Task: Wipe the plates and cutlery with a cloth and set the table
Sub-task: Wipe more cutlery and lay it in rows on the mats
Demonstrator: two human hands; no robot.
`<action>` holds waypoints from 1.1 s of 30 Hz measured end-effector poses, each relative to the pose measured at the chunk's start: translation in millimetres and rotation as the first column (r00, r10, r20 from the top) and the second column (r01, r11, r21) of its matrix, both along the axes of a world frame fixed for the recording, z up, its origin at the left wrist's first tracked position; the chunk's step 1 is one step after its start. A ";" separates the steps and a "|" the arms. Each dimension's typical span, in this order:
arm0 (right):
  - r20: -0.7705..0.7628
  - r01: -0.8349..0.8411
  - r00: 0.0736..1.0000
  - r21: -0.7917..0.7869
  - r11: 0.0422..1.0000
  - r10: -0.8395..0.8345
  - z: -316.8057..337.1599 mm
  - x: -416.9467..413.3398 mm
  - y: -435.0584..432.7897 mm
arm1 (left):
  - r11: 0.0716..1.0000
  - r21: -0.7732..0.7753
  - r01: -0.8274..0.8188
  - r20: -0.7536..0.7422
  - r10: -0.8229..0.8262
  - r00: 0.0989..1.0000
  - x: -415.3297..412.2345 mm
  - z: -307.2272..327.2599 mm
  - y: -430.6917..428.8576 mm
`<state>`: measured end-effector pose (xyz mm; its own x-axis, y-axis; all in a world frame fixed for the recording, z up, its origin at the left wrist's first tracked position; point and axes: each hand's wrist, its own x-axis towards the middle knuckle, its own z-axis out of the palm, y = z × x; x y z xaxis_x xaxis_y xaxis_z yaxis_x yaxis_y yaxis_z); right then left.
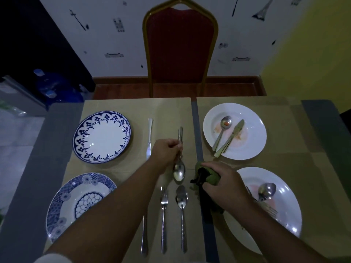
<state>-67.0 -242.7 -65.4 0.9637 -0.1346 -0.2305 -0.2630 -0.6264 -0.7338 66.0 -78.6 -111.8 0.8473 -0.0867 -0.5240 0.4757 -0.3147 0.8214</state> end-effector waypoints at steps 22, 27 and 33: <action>-0.025 0.064 0.998 -0.051 0.997 -0.065 -10.0 -6.0 9.3 | 0.522 0.724 0.450 0.223 -0.795 0.564 -67.4 -48.8 41.1; 0.028 0.069 0.997 -0.082 0.994 -0.067 -5.2 -9.4 9.6 | 0.554 0.720 0.418 0.231 -0.759 0.609 -61.7 -42.5 32.6; 0.075 0.096 0.993 -0.110 0.989 -0.088 4.0 -17.8 4.7 | 0.581 0.691 0.430 0.259 -0.755 0.602 -71.7 -22.2 31.9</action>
